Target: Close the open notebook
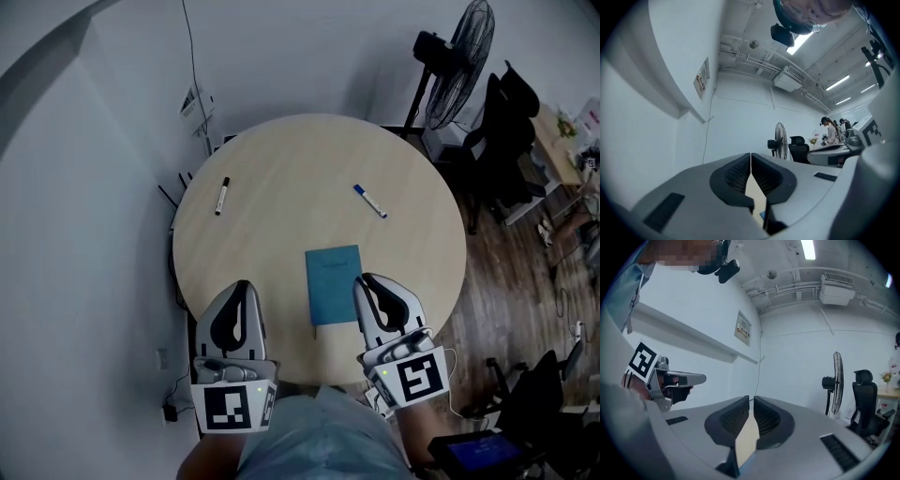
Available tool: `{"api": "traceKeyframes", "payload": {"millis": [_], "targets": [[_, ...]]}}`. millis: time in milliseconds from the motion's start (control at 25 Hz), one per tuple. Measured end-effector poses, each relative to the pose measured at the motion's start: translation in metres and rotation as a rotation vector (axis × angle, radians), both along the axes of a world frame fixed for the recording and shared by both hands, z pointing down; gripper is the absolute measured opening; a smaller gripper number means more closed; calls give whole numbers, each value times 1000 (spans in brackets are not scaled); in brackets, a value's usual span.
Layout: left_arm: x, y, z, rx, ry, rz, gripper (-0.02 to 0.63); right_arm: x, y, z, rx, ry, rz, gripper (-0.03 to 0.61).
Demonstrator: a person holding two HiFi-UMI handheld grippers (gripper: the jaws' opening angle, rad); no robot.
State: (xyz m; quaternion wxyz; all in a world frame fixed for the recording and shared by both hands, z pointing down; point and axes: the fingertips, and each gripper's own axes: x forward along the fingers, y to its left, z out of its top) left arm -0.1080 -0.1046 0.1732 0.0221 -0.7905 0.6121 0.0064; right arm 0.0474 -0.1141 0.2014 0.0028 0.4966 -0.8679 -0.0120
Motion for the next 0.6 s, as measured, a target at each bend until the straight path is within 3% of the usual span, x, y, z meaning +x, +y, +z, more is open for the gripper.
{"api": "traceKeyframes", "payload": {"millis": [600], "targets": [[-41,6,4,20,25,61,25,-43,17,4,5,49,74,49]]}}
